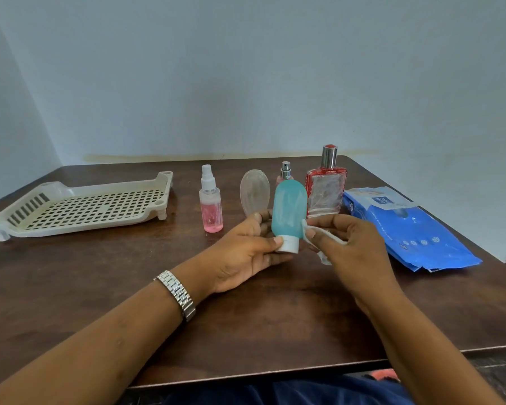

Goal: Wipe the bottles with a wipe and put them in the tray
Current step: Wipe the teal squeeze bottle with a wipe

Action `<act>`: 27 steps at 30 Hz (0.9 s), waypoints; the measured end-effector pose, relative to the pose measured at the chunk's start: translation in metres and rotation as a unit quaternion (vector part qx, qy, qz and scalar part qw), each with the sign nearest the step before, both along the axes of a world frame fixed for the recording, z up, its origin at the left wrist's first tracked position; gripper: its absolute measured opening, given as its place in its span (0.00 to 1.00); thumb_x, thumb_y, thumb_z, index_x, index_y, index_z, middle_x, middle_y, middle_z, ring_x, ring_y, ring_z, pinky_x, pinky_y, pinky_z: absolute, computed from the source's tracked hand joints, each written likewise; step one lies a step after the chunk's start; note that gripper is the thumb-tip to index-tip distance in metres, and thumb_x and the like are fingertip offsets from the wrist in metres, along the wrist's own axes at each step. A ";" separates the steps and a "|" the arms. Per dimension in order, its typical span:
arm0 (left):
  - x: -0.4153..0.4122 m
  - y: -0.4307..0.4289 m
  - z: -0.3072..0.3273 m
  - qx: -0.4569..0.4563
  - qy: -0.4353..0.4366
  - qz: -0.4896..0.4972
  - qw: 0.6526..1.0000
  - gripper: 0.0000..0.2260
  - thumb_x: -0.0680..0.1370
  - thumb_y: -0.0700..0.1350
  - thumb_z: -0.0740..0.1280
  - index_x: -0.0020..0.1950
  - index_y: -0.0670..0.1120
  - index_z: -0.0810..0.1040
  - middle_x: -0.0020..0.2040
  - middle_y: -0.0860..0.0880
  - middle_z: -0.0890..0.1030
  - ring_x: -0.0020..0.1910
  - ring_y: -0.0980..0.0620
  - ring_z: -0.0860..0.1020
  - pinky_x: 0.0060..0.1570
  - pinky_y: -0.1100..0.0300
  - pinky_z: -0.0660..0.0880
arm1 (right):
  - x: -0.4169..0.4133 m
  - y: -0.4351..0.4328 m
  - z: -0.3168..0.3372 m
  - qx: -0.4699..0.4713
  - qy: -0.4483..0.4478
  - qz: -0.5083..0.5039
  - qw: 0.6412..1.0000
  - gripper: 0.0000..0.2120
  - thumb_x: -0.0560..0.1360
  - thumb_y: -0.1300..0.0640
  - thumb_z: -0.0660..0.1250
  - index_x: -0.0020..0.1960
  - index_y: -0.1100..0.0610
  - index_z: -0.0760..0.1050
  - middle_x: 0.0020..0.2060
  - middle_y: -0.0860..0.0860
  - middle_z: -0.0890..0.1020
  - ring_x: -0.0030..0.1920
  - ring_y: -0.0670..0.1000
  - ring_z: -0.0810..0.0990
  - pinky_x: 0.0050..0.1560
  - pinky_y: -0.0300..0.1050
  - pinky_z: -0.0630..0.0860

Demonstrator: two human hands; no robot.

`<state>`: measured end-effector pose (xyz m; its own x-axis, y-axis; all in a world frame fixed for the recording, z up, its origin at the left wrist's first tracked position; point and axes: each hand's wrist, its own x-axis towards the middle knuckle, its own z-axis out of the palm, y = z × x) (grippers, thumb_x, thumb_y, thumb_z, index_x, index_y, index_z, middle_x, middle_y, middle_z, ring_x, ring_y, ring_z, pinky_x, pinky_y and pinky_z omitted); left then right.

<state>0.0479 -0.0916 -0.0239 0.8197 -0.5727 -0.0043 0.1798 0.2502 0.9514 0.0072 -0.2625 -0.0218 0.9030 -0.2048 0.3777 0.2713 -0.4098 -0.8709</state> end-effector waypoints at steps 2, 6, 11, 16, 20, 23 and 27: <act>-0.003 -0.003 0.001 -0.002 0.013 0.011 1.000 0.19 0.79 0.28 0.56 0.65 0.46 0.68 0.63 0.41 0.76 0.55 0.46 0.79 0.51 0.53 0.80 | -0.002 -0.001 -0.001 -0.027 -0.002 -0.016 1.000 0.04 0.72 0.55 0.71 0.45 0.47 0.80 0.40 0.40 0.82 0.42 0.35 0.78 0.39 0.28 0.74; -0.006 -0.004 0.003 0.049 0.006 0.022 0.999 0.19 0.78 0.29 0.60 0.63 0.49 0.68 0.57 0.45 0.80 0.51 0.50 0.81 0.49 0.55 0.81 | -0.007 0.000 -0.002 -0.062 0.001 -0.025 0.998 0.04 0.72 0.53 0.71 0.46 0.46 0.80 0.39 0.40 0.81 0.42 0.36 0.78 0.37 0.26 0.71; -0.004 -0.004 0.000 0.214 -0.130 0.089 0.964 0.33 0.74 0.34 0.70 0.68 0.56 0.56 0.50 0.49 0.85 0.45 0.53 0.83 0.42 0.61 0.80 | -0.009 -0.001 -0.004 -0.068 0.004 -0.024 0.997 0.03 0.71 0.53 0.71 0.45 0.46 0.80 0.39 0.42 0.81 0.43 0.41 0.78 0.42 0.32 0.73; -0.001 -0.001 0.003 0.242 -0.116 0.084 0.960 0.37 0.72 0.37 0.73 0.73 0.53 0.56 0.48 0.49 0.85 0.46 0.54 0.83 0.45 0.60 0.79 | -0.014 -0.002 -0.003 -0.093 -0.006 -0.022 0.995 0.05 0.72 0.53 0.71 0.45 0.44 0.79 0.40 0.38 0.80 0.45 0.37 0.77 0.42 0.27 0.69; -0.001 0.001 0.005 0.250 -0.124 0.070 0.958 0.25 0.72 0.37 0.73 0.65 0.51 0.68 0.49 0.49 0.85 0.43 0.58 0.82 0.41 0.64 0.79 | -0.020 0.004 -0.005 -0.117 -0.050 -0.009 0.992 0.08 0.72 0.57 0.71 0.50 0.48 0.81 0.42 0.36 0.80 0.46 0.31 0.75 0.44 0.21 0.67; 0.003 0.003 0.003 0.241 -0.120 0.063 0.961 0.27 0.71 0.37 0.73 0.68 0.48 0.69 0.49 0.48 0.85 0.46 0.53 0.83 0.41 0.63 0.78 | -0.018 0.008 -0.006 -0.169 -0.061 -0.004 0.984 0.07 0.72 0.58 0.71 0.49 0.50 0.82 0.41 0.38 0.79 0.48 0.32 0.75 0.45 0.20 0.66; 0.005 0.005 0.002 0.226 -0.111 0.050 0.966 0.30 0.71 0.36 0.73 0.70 0.48 0.68 0.50 0.46 0.85 0.46 0.52 0.82 0.42 0.61 0.78 | -0.007 0.008 0.000 -0.168 -0.071 -0.029 0.983 0.05 0.72 0.57 0.71 0.47 0.51 0.83 0.41 0.43 0.83 0.44 0.37 0.78 0.45 0.21 0.68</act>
<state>0.0531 -0.0868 -0.0220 0.8805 -0.4710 -0.0531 -0.0452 -0.1949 0.9798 -0.0002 -0.2543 -0.0217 0.8265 -0.0969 0.5545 0.3481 -0.6861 -0.6388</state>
